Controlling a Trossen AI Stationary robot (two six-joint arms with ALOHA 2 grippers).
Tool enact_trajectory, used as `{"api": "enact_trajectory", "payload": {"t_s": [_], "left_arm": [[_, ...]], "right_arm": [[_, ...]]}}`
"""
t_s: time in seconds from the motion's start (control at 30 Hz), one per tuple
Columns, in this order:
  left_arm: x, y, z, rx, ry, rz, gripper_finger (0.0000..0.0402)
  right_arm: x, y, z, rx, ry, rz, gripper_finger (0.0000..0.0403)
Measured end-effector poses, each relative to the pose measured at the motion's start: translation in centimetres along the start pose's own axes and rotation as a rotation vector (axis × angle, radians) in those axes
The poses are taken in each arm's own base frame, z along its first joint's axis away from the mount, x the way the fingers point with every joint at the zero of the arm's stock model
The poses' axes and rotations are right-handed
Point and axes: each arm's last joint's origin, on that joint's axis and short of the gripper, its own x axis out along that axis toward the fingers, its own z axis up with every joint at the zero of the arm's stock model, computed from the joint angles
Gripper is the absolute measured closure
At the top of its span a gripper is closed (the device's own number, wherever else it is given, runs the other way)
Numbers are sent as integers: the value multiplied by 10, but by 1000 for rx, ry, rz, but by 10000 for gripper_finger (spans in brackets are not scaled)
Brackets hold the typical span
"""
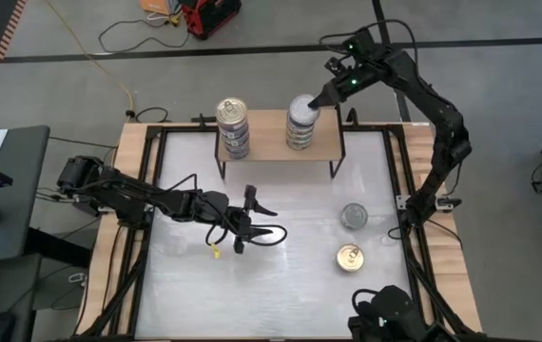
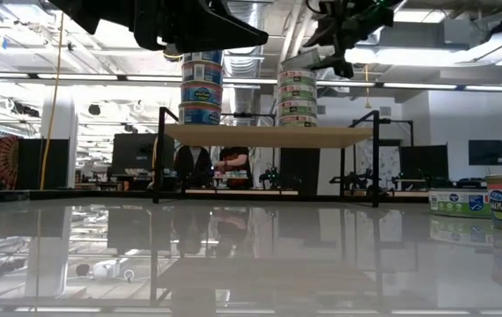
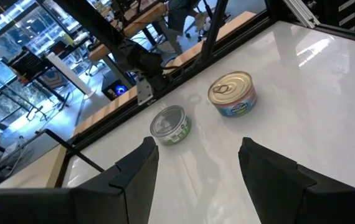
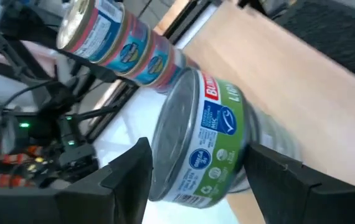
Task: Stack canned seafood by type on shelf
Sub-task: Stack the green tuna can on top of the other green tuna cans on the shelf
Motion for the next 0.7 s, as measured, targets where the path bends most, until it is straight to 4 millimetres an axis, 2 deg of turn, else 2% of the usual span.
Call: {"api": "enact_trajectory", "payload": {"t_s": [0.17, 0.43, 0.53, 0.7], "left_arm": [[0, 1, 1, -2, -12, 7, 187], [-2, -4, 5, 15, -20, 4, 187], [-2, -5, 6, 20, -9, 26, 187], [-3, -9, 8, 23, -11, 20, 187]], "right_arm": [[6, -4, -1, 14, 17, -75, 132], [18, 4, -4, -19, 60, -56, 132], [16, 2, -4, -17, 56, -60, 132], [2, 0, -3, -32, 4, -155, 132]]}}
